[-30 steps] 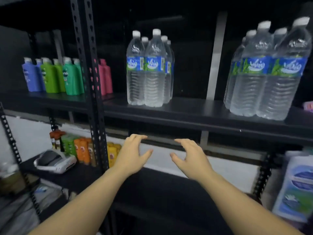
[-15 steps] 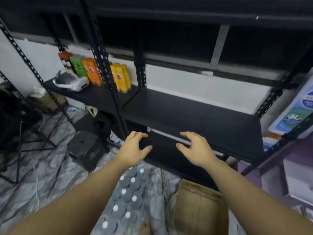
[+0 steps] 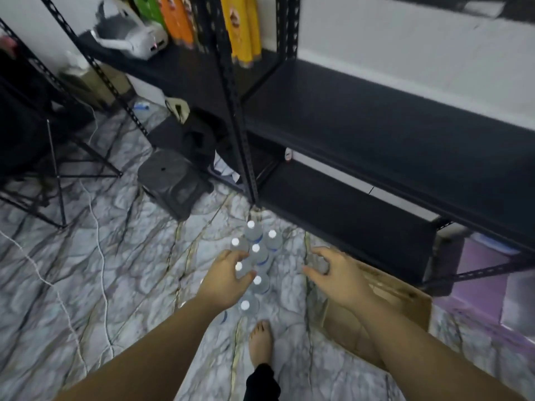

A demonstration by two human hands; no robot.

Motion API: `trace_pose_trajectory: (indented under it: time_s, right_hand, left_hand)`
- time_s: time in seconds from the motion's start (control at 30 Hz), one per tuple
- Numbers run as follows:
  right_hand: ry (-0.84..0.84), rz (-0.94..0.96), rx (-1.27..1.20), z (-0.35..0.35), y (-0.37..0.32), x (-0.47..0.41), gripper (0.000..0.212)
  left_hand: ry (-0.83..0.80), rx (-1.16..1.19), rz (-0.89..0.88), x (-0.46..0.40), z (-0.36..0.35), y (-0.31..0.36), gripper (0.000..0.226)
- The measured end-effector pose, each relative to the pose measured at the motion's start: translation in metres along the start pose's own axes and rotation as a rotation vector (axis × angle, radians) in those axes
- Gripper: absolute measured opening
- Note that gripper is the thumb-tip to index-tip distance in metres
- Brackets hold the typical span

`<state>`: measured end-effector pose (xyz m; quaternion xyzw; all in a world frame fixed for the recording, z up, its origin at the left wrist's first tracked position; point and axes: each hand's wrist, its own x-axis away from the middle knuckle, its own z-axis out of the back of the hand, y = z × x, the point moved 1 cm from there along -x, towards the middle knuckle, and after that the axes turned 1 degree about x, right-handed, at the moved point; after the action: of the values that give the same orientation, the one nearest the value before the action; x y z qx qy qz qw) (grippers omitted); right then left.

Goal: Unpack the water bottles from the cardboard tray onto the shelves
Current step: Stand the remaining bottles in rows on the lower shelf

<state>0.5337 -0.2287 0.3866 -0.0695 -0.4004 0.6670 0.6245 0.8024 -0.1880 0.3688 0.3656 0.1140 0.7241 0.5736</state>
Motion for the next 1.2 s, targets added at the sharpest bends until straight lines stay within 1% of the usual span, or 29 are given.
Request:
trace_pose_trajectory:
  time_s: [0.03,0.13,0.27,0.33,0.47,0.6,0.67,0.73,0.8,0.83,0.9,1.0,1.13,1.2]
  right_hand:
    - [-0.022,-0.007,0.003,-0.015,0.005,-0.014,0.053]
    - [-0.068,-0.04,0.019,-0.055,0.017,-0.063,0.052]
    - [-0.082,-0.066,0.029,-0.109,0.036,-0.142,0.048]
    - [-0.079,-0.09,0.028,-0.136,0.049,-0.185,0.046]
    - [-0.053,-0.117,0.056,-0.187,0.072,-0.266,0.053]
    - [-0.07,-0.109,0.111,-0.234,0.09,-0.325,0.051]
    - [-0.103,-0.116,0.149,-0.25,0.098,-0.342,0.054]
    - [-0.102,-0.123,0.197,-0.261,0.103,-0.352,0.054]
    - [-0.072,-0.131,0.232,-0.267,0.107,-0.362,0.044]
    - [-0.067,-0.139,0.255,-0.268,0.108,-0.367,0.041]
    - [-0.077,-0.147,0.305,-0.271,0.11,-0.374,0.035]
    - [-0.077,-0.108,0.379,-0.271,0.112,-0.374,0.026]
    - [-0.038,-0.092,0.333,-0.264,0.119,-0.354,0.022]
    - [-0.007,-0.106,0.268,-0.254,0.119,-0.34,0.026]
  left_hand:
    - [-0.016,0.011,0.035,-0.01,-0.008,-0.014,0.049]
    - [-0.027,0.041,0.101,-0.053,-0.038,-0.06,0.067]
    - [-0.056,0.044,0.13,-0.125,-0.073,-0.102,0.048]
    - [-0.072,0.036,0.122,-0.164,-0.092,-0.122,0.049]
    - [-0.099,-0.009,0.124,-0.233,-0.129,-0.161,0.052]
    - [-0.201,-0.108,0.091,-0.278,-0.163,-0.187,0.059]
    - [-0.263,-0.138,0.087,-0.29,-0.177,-0.192,0.061]
    - [-0.306,-0.178,0.068,-0.297,-0.188,-0.193,0.066]
    - [-0.324,-0.232,0.041,-0.305,-0.196,-0.193,0.075]
    - [-0.324,-0.254,0.035,-0.31,-0.198,-0.193,0.075]
    - [-0.311,-0.282,0.041,-0.32,-0.202,-0.192,0.062]
    - [-0.294,-0.322,0.025,-0.327,-0.202,-0.187,0.042]
    - [-0.267,-0.328,-0.043,-0.322,-0.194,-0.185,0.035]
    - [-0.252,-0.322,-0.091,-0.315,-0.185,-0.177,0.035]
